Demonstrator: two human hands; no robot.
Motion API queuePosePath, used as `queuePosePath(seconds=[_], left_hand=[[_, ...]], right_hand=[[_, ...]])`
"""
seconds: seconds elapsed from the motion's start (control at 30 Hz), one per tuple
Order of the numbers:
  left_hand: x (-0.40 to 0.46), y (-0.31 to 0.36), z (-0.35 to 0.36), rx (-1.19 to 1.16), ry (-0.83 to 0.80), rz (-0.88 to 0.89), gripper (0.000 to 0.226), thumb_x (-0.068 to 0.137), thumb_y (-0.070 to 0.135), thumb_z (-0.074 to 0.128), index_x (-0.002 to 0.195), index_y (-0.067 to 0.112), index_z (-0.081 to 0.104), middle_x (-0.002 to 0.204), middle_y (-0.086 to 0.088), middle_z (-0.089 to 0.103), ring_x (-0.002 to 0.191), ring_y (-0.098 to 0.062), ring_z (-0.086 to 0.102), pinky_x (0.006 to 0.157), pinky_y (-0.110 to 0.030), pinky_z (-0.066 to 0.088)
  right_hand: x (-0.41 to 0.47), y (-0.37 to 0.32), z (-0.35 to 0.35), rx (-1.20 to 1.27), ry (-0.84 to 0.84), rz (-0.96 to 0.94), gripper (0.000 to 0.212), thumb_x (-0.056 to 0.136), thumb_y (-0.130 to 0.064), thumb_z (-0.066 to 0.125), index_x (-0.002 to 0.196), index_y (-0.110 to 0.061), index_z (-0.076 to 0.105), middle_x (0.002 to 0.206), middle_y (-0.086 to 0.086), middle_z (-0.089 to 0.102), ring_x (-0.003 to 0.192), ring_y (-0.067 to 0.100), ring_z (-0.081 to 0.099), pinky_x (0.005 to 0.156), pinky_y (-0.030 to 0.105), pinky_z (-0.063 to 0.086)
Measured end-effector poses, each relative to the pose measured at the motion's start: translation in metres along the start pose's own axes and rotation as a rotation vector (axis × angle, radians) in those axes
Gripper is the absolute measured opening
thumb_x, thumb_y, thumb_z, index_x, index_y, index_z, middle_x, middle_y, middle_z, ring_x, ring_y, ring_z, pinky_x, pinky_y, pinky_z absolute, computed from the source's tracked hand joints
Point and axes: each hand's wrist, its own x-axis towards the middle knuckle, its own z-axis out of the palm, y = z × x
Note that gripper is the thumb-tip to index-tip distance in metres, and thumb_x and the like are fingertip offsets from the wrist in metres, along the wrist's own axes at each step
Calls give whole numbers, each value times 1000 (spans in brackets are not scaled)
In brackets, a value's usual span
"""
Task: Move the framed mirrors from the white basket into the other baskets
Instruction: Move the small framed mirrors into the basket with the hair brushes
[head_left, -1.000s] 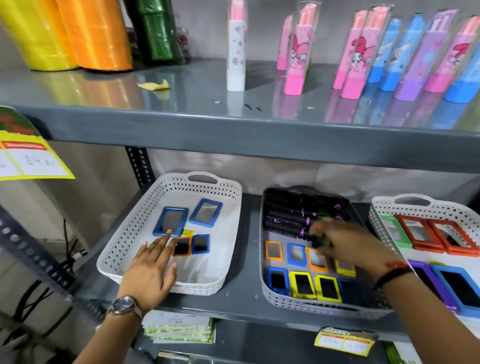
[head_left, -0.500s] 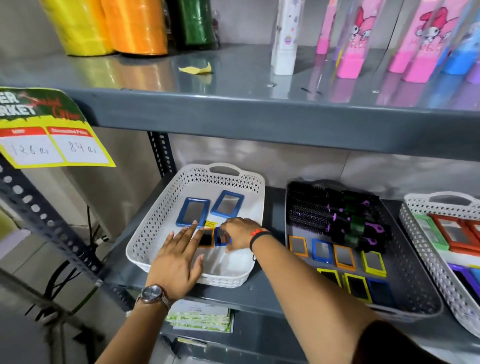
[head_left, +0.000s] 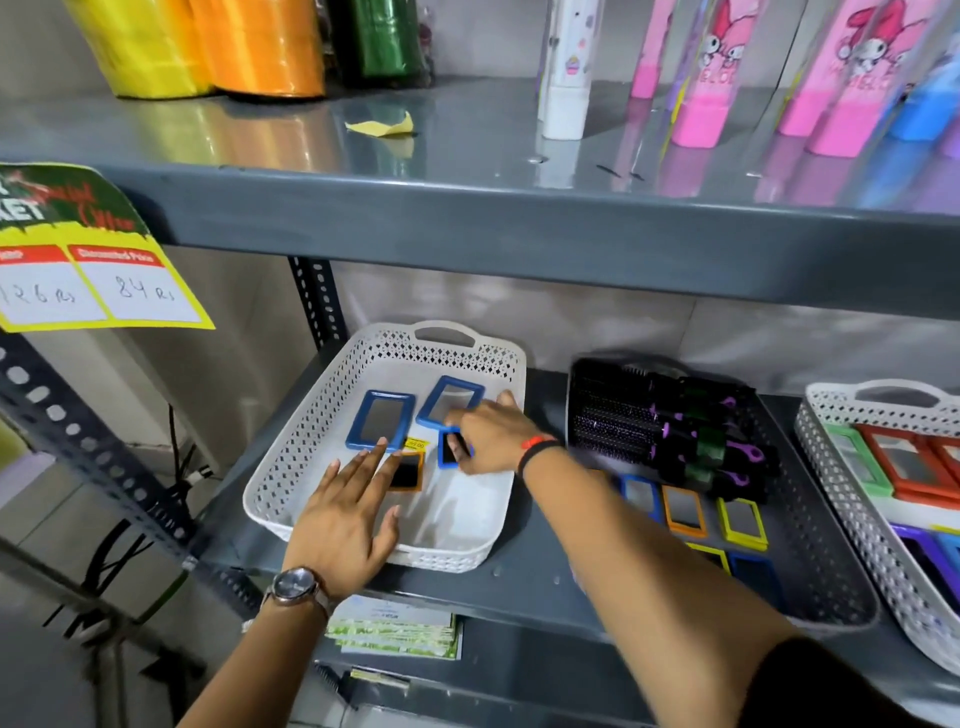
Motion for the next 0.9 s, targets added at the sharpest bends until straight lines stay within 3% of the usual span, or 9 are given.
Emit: queuePosePath(seconds=[0.07, 0.17, 0.3, 0.37, 0.47, 0.57, 0.67, 0.77, 0.9], left_hand=[[0, 0, 1, 15, 4, 5, 54, 81, 31, 35, 124, 2, 49, 124, -21, 55, 104, -34, 58, 97, -38, 23], [-1, -1, 2, 35, 4, 6, 56, 81, 31, 34, 122, -2, 52, 123, -23, 55, 104, -36, 58, 97, -38, 23], [-1, -2, 5, 51, 21, 8, 56, 83, 32, 33, 119, -4, 54, 123, -25, 55, 103, -39, 58, 96, -40, 23], [-1, -2, 5, 68, 40, 13, 59, 90, 37, 26, 118, -5, 55, 121, -26, 55, 101, -40, 58, 95, -40, 23], [-1, -1, 5, 93, 42, 15, 74, 95, 46, 8, 118, -6, 55, 119, -25, 57, 101, -40, 59, 95, -39, 23], [-1, -2, 5, 101, 37, 21, 74, 95, 47, 7, 119, -5, 54, 121, -24, 56, 101, -38, 58, 100, -36, 21], [-1, -2, 3, 101, 30, 24, 74, 95, 47, 7, 120, -4, 53, 122, -24, 56, 102, -37, 58, 107, -25, 10], [-1, -1, 2, 98, 18, 28, 74, 95, 46, 7, 118, -5, 54, 120, -24, 56, 101, -38, 59, 101, -33, 19], [-1, 0, 2, 103, 46, 27, 58, 90, 36, 26, 116, -6, 56, 118, -26, 58, 98, -39, 60, 96, -37, 22]], right_hand=[[-19, 15, -24, 55, 53, -3, 35, 79, -23, 58, 113, -18, 53, 97, 10, 69, 99, 29, 62, 92, 37, 32], [-64, 48, -54, 147, 107, -17, 28, 68, -22, 67, 93, -19, 55, 97, 7, 72, 93, 28, 65, 86, 34, 49], [-142, 103, -67, 113, 121, 166, 54, 67, -28, 67, 117, -9, 59, 120, 9, 65, 111, 28, 59, 98, 34, 46], [-178, 128, -62, 63, 34, 253, 53, 60, -42, 59, 105, -16, 63, 109, 7, 66, 101, 27, 61, 88, 32, 48], [-217, 150, -45, 46, -127, 343, 36, 57, -47, 54, 85, -25, 61, 90, -2, 66, 82, 16, 60, 74, 29, 49], [-243, 160, -21, 40, -155, 383, 39, 61, -50, 45, 85, -23, 60, 92, -3, 60, 79, 12, 54, 78, 30, 49], [-253, 165, 0, 34, -222, 378, 27, 69, -52, 40, 80, -31, 53, 92, -9, 51, 80, 9, 49, 82, 29, 44], [-256, 164, 11, 10, -266, 386, 16, 80, -41, 52, 91, -32, 59, 103, -7, 58, 93, 13, 56, 89, 30, 40], [-257, 162, 18, -30, -283, 396, 32, 85, -36, 58, 116, -29, 58, 122, -6, 58, 112, 15, 55, 103, 29, 37]])
